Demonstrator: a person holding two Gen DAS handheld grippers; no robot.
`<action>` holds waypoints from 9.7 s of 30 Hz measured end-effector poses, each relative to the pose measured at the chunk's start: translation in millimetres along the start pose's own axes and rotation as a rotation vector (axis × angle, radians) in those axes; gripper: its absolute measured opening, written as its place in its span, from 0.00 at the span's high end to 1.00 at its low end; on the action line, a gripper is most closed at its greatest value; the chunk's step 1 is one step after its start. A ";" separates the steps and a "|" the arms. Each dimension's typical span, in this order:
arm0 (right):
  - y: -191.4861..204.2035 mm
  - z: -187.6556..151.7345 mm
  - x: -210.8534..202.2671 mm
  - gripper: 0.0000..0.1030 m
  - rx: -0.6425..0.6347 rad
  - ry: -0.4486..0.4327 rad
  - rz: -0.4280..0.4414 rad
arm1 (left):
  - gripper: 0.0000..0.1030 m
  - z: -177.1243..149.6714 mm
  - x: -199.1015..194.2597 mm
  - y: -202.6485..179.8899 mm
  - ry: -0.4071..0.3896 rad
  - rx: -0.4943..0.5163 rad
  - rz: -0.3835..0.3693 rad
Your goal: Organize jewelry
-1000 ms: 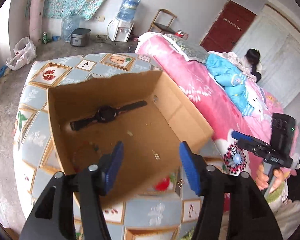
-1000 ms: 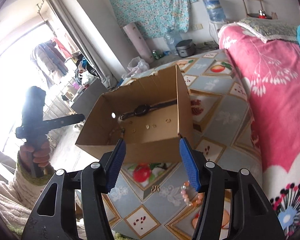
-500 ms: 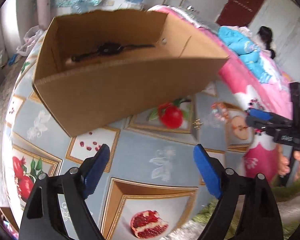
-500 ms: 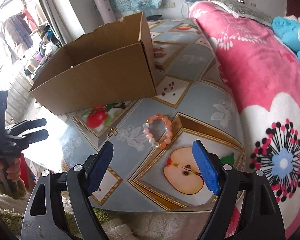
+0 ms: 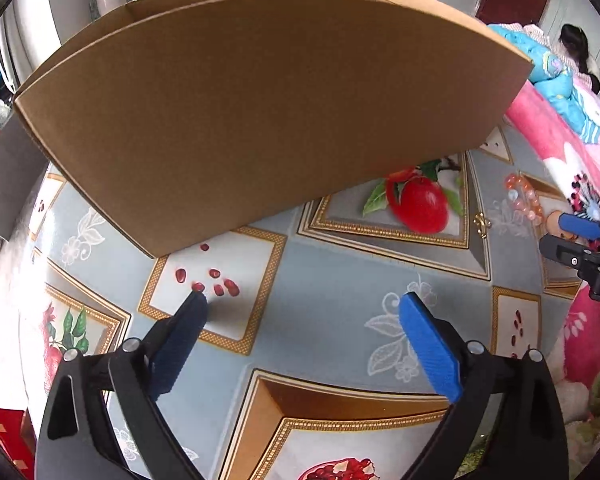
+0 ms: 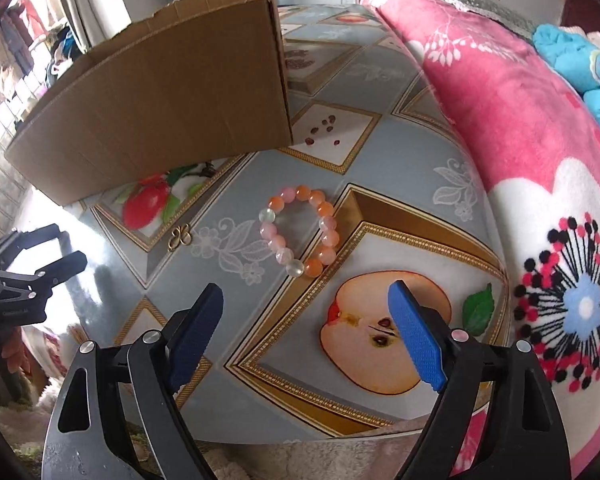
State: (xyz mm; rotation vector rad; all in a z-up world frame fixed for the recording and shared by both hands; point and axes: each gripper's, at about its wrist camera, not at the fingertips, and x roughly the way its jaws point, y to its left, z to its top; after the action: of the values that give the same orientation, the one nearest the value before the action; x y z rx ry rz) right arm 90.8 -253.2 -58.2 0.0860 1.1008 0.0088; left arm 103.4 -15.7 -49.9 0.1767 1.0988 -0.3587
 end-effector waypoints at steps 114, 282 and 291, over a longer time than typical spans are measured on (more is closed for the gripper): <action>-10.2 -3.6 6.4 0.08 -0.125 -0.129 0.028 | 0.85 39.9 18.7 -125.8 -0.096 0.384 -0.169; -21.8 29.6 27.0 0.93 -0.115 -0.118 0.177 | 0.64 37.6 20.4 -118.7 -0.085 0.740 -0.366; -21.6 29.4 26.8 0.93 -0.114 -0.119 0.176 | 0.82 35.9 18.8 -124.9 -0.082 0.793 -0.373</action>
State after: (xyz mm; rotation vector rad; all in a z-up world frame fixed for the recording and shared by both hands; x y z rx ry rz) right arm 128.3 -275.2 -70.5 0.0798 0.9692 0.2217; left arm 95.1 -146.7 -46.1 0.6549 0.8559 -1.1217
